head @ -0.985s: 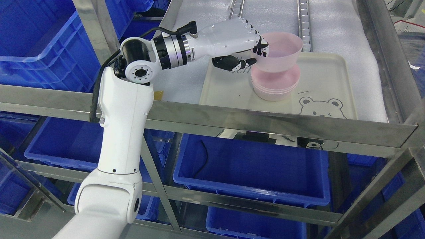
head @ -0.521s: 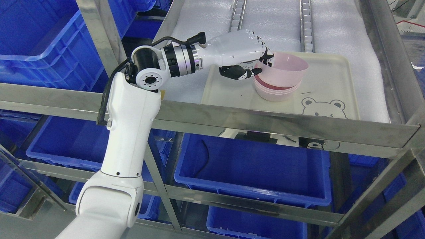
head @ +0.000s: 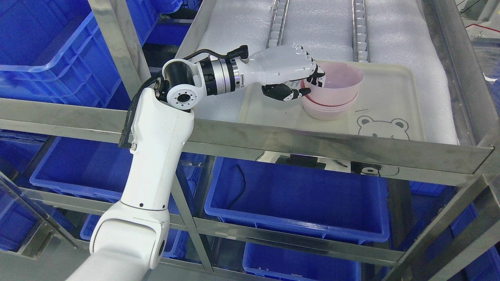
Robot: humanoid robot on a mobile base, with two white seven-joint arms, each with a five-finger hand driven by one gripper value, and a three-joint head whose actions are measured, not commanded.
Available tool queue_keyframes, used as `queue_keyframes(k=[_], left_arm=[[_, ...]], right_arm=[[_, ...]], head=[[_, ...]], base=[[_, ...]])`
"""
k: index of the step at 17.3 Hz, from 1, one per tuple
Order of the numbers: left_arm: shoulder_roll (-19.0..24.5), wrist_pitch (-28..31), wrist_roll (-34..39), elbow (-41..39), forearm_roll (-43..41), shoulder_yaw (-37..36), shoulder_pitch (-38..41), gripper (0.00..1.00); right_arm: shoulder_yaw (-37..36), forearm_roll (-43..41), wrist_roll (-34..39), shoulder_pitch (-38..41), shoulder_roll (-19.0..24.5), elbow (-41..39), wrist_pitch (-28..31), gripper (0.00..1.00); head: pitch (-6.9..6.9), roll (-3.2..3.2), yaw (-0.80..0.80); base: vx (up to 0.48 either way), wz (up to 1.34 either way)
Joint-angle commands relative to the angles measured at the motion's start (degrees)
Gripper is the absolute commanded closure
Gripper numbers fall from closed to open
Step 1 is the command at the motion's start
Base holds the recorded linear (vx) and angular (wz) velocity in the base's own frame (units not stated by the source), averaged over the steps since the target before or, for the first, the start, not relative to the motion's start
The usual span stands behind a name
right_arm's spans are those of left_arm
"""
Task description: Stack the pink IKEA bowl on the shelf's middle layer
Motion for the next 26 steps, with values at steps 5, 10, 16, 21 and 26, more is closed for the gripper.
queue_keyframes(k=[5, 10, 16, 21, 26], left_arm=[[1.00, -0.02, -0.79, -0.40, 0.05, 5.36, -2.63, 0.38], [1.00, -0.02, 3.49, -3.74, 24.01, -1.45, -2.38, 0.24], [1.00, -0.02, 24.08, -11.29, 24.67, -17.90, 9.11, 0.20], [1.00, -0.02, 23.21, -13.51, 24.58, -22.93, 24.85, 0.20], [1.00, -0.02, 20.39, -12.63, 24.76, -19.78, 45.65, 0.15]], right_arm=[[0.00, 0.00, -0.02, 0.18, -1.00, -1.00, -0.04, 0.00], [0.00, 0.00, -0.02, 0.18, -1.00, -1.00, -0.04, 0.00], [0.00, 0.00, -0.02, 0.18, -1.00, -1.00, -0.04, 0.00], [0.00, 0.00, -0.02, 0.18, -1.00, -1.00, -0.04, 0.00], [0.00, 0.00, -0.02, 0.18, -1.00, -1.00, -0.04, 0.00]], head=[[0.00, 0.00, 0.00], [0.00, 0.00, 0.00], [0.00, 0.00, 0.00], [0.00, 0.00, 0.00], [0.00, 0.00, 0.00]], base=[[0.000, 0.00], [0.000, 0.00], [0.000, 0.00], [-0.020, 0.00], [-0.054, 0.02]])
